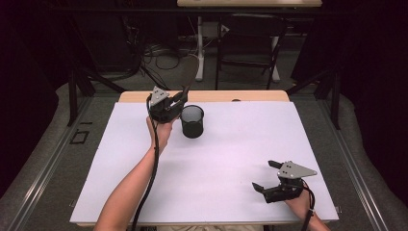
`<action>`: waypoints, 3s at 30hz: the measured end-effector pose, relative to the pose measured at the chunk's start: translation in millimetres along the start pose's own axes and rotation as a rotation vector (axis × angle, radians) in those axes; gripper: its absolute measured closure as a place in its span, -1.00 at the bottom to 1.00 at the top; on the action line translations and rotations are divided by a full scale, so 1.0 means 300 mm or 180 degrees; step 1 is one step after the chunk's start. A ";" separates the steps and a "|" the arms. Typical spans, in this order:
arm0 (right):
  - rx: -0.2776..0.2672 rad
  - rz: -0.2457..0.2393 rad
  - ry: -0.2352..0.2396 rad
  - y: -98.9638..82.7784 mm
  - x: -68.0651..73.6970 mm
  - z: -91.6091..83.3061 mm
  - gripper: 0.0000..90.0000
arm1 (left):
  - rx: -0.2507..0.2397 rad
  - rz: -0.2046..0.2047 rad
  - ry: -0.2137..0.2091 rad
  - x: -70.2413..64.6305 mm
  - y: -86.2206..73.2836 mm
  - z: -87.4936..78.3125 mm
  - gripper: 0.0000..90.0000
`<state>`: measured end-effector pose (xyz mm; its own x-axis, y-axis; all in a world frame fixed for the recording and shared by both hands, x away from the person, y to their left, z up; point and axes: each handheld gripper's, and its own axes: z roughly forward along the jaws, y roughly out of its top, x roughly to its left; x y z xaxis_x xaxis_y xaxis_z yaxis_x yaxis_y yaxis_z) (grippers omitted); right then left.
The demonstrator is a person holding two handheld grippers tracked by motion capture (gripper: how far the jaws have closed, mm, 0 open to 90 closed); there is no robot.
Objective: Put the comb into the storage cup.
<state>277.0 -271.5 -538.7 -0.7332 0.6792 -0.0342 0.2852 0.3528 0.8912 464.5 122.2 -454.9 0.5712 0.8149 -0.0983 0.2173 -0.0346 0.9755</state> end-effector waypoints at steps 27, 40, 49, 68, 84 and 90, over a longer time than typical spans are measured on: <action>-0.0008 -0.0003 0.0005 0.000 0.001 0.000 -0.96 | -0.0183 0.0065 0.0030 -0.003 -0.020 0.060 0.61; -0.0010 -0.0008 0.0011 -0.001 0.000 -0.002 -0.96 | -0.0247 0.0085 0.0031 0.000 -0.043 0.088 0.61; -0.0016 -0.0012 0.0012 0.000 0.000 -0.003 -0.96 | -0.0274 0.0088 0.0019 -0.002 -0.055 0.103 0.61; -0.0006 -0.0007 0.0033 0.000 0.001 -0.004 -0.96 | -0.0268 0.0069 -0.0029 -0.008 -0.085 0.136 0.61; -0.0019 -0.0002 0.0041 0.000 0.001 -0.003 -0.97 | -0.0256 0.0049 -0.0049 -0.005 -0.105 0.153 0.61; -0.0021 -0.0002 0.0036 0.000 0.000 -0.004 -0.97 | -0.0258 0.0056 -0.0061 -0.008 -0.109 0.157 0.61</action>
<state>276.3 -272.3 -538.1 -0.7403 0.6716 -0.0296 0.2807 0.3488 0.8942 493.3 94.2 -495.9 0.5895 0.8034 -0.0839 0.1427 -0.0013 0.9898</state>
